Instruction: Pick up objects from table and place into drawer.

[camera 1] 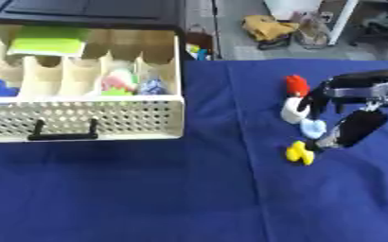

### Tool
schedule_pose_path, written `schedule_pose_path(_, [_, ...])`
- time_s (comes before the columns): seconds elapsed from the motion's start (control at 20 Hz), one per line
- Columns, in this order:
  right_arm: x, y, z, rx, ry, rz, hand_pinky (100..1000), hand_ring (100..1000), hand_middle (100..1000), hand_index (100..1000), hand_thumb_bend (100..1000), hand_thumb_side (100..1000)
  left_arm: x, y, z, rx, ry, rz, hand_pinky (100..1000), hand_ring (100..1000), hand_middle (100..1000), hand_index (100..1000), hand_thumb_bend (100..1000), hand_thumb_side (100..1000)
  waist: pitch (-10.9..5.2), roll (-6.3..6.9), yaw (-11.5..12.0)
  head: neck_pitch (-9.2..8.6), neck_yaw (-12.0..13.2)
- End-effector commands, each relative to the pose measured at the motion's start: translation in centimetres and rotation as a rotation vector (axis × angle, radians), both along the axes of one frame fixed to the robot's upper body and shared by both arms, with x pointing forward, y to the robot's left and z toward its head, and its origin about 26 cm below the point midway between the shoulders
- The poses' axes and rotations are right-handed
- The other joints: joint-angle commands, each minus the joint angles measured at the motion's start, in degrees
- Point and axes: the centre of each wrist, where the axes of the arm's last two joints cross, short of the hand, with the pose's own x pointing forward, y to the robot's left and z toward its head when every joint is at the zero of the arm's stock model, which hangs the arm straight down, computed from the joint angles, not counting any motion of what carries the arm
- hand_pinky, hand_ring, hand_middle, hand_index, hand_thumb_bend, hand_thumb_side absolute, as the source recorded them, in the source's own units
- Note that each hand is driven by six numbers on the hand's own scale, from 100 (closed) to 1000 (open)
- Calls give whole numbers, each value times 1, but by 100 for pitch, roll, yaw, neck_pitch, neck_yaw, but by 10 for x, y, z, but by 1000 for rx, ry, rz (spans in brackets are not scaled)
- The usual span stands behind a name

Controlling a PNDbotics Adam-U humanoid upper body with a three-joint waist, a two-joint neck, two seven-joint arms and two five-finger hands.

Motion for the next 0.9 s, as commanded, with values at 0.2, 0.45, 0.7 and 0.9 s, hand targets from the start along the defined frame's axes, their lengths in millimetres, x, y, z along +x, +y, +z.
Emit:
schedule_pose_path(0.2, [-1, -7, 2, -8, 4, -47, 666, 791, 679, 888, 482, 471, -1, -1, 7, 16, -24, -6, 386, 557, 615, 819, 250, 983, -75, 16, -13, -68, -32])
schedule_pose_path(0.45, [2, -8, -4, -3, -16, -80, 646, 774, 657, 859, 464, 495, -1, -1, 7, 15, -25, -7, 385, 557, 615, 819, 249, 982, -60, 24, -19, -80, -45])
schedule_pose_path(0.7, [6, -8, -12, 1, -9, -100, 644, 772, 653, 847, 465, 501, -1, -2, 7, 15, -25, -9, 383, 557, 615, 819, 250, 982, -47, 25, -7, -89, -63])
schedule_pose_path(0.9, [12, -7, -22, 7, 11, -115, 644, 772, 653, 847, 475, 488, 0, -3, 7, 15, -26, -10, 383, 557, 616, 819, 251, 982, -26, 28, 3, -105, -82])
